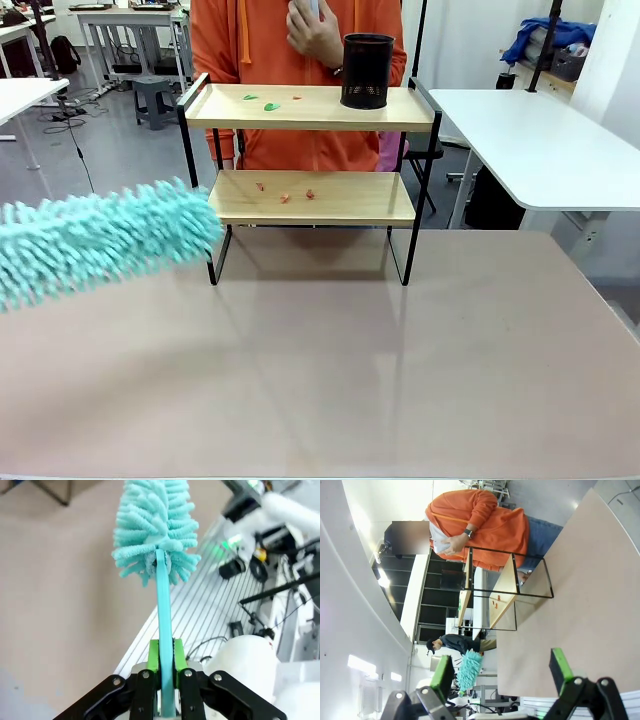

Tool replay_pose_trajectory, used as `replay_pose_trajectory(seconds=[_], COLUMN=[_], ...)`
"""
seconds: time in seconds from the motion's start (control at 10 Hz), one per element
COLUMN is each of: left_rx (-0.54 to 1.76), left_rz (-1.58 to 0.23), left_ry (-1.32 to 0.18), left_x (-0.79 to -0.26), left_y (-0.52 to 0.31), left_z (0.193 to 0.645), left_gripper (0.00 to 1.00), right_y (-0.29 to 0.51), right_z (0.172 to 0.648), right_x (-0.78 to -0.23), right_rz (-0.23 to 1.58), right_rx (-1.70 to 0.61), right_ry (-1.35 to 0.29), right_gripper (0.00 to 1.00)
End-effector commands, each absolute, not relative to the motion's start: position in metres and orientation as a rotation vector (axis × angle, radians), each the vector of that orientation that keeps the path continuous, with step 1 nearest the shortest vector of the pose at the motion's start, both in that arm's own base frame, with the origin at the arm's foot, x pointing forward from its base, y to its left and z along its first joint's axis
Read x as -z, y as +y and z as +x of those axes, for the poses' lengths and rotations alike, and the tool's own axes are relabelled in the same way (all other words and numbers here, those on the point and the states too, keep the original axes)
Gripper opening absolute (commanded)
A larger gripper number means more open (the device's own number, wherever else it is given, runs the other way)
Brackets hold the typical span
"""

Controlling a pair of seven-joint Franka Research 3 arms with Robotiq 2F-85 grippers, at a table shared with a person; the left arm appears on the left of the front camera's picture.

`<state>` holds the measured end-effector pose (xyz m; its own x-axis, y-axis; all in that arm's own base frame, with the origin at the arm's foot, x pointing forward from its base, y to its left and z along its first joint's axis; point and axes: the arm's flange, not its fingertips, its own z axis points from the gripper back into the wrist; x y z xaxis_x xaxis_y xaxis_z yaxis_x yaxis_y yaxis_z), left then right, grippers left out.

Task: Clean the shelf.
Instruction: Clean the specific tier of the Shelf with the Duster once objects are removed.

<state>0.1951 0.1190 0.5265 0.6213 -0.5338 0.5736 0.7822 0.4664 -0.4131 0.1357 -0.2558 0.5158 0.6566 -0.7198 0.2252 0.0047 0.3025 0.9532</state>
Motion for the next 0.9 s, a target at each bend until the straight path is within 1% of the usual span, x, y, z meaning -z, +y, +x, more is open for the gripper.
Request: replay_pose_trajectory(seconds=[0.0,0.1,0.2,0.3,0.4,0.5,0.7,0.8], left_rx=[0.96,0.943,0.853,0.798,0.718,0.893,0.893,0.842], left_rz=[-0.697,-0.671,-0.604,-0.628,-0.7,-0.625,-0.625,-0.629], left_ry=[-0.382,-0.365,-0.37,-0.37,-0.381,-0.356,-0.356,-0.346], left_x=[-0.518,-0.511,-0.503,-0.501,-0.508,-0.536,-0.536,-0.534], left_y=[0.063,0.033,0.015,0.007,0.011,0.025,0.025,0.019], left_z=[0.197,0.206,0.216,0.224,0.23,0.224,0.224,0.236], left_gripper=[0.13,0.13,0.13,0.13,0.13,0.13,0.13,0.13], right_y=[-0.256,-0.256,-0.256,-0.256,-0.256,-0.256,-0.256,-0.256], right_z=[0.136,0.136,0.136,0.136,0.136,0.136,0.136,0.136], right_x=[-0.518,-0.518,-0.518,-0.518,-0.518,-0.518,-0.518,-0.518], right_rz=[1.182,1.182,1.182,1.182,1.182,1.182,1.182,1.182], right_rx=[0.524,0.524,0.524,0.524,0.524,0.524,0.524,0.524], right_ry=[-0.766,-0.766,-0.766,-0.766,-0.766,-0.766,-0.766,-0.766], right_gripper=[1.0,1.0,1.0,1.0,1.0,1.0,1.0,1.0])
